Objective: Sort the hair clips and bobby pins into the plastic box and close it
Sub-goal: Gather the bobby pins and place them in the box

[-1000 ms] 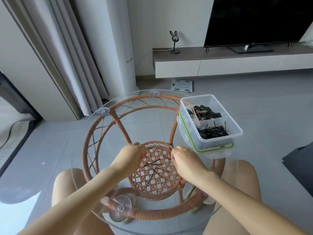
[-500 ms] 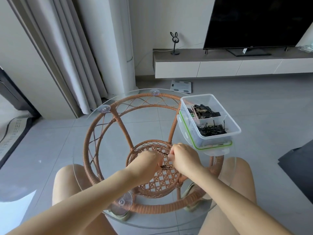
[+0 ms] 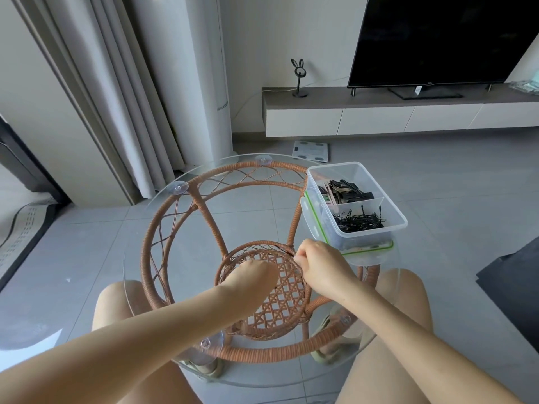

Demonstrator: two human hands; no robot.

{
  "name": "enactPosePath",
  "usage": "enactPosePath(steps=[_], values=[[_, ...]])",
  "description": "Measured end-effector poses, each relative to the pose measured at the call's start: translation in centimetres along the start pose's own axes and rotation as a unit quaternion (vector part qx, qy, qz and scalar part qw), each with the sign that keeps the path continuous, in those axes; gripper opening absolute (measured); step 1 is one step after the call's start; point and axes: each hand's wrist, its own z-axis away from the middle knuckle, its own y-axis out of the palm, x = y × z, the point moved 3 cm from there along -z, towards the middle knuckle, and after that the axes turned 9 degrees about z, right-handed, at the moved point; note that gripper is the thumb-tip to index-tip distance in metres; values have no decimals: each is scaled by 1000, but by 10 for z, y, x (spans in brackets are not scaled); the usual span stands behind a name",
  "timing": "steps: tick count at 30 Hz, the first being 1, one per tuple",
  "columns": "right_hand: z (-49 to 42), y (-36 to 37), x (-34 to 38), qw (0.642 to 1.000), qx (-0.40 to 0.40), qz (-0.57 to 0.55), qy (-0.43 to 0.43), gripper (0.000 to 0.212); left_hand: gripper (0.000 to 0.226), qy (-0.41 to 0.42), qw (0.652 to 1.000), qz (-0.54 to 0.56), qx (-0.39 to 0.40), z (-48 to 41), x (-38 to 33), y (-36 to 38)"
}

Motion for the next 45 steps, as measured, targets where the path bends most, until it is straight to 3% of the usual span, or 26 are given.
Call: enactPosePath(steps=[6,12,19,23,27,30,34,37,41,45], values=[[7,-51,-7,998,-20,-66,-5,18,19,-42,993,112,24,-6,13,-21],[12,-87,-42,990,-32,-131,37,22,7,-109,944,311,-12,-19,29,-67],[1,-113,-95,992,-34,-89,81,20,8,-82,926,369,-15,-49,-15,-125],[-10,-118,-110,995,-35,-46,75,21,17,-13,941,337,-16,-80,-67,-136],[-25,-106,-114,998,-13,13,64,16,5,36,969,244,-16,-111,-106,-129],[-31,-97,-115,998,2,31,49,22,7,47,980,194,-13,-125,-112,-123],[-31,-94,-121,996,-46,40,60,21,17,66,980,176,-69,-120,-102,-125],[-27,-96,-121,994,-85,24,64,21,28,42,981,162,-98,-100,-76,-122],[-20,-94,-105,993,-116,-5,31,20,28,-64,996,57,-21,-63,-26,-82],[-16,-85,-75,992,-124,-1,-30,19,23,-116,992,55,5,-34,4,-45]])
